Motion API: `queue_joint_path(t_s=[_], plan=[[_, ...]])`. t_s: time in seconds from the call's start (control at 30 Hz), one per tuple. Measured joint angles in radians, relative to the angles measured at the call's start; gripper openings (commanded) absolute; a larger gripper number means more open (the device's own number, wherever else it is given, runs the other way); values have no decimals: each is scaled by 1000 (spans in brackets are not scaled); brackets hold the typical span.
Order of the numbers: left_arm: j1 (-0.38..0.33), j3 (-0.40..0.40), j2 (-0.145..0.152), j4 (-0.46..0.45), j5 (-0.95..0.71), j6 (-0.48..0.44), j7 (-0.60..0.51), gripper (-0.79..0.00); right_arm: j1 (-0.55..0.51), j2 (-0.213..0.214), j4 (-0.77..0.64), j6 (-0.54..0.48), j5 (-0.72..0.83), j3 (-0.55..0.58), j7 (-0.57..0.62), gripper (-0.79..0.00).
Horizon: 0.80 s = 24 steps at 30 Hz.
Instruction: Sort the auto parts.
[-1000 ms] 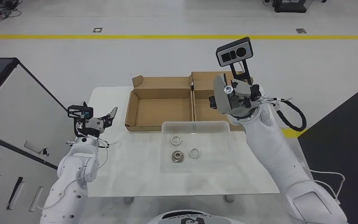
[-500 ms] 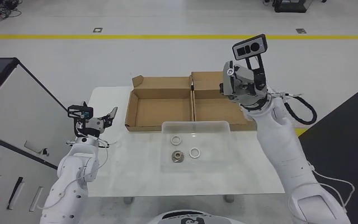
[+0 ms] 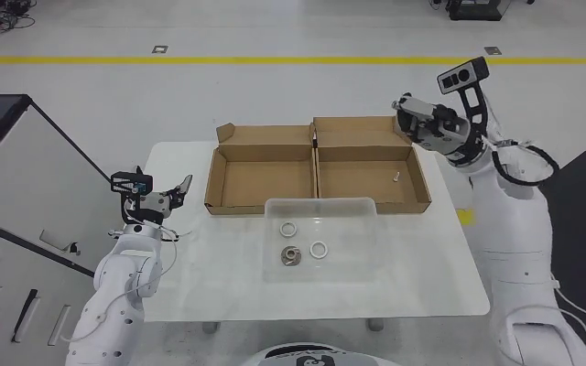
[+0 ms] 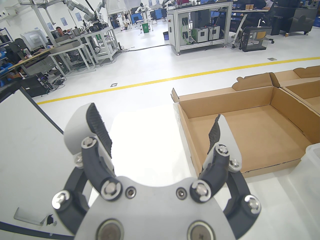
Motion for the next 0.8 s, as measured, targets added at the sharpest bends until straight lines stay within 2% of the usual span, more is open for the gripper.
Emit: queue_joint_path(t_s=[0.2, 0.47, 0.8], plan=[[0, 0, 0, 0, 0, 0, 0, 0, 110, 23, 93, 2, -235, 0, 43, -785], [0, 0, 0, 0, 0, 0, 0, 0, 253, 49, 223, -48, -611, -76, 97, -785], [0, 0, 0, 0, 0, 0, 0, 0, 280, 51, 251, -68, -643, -99, 114, -785]])
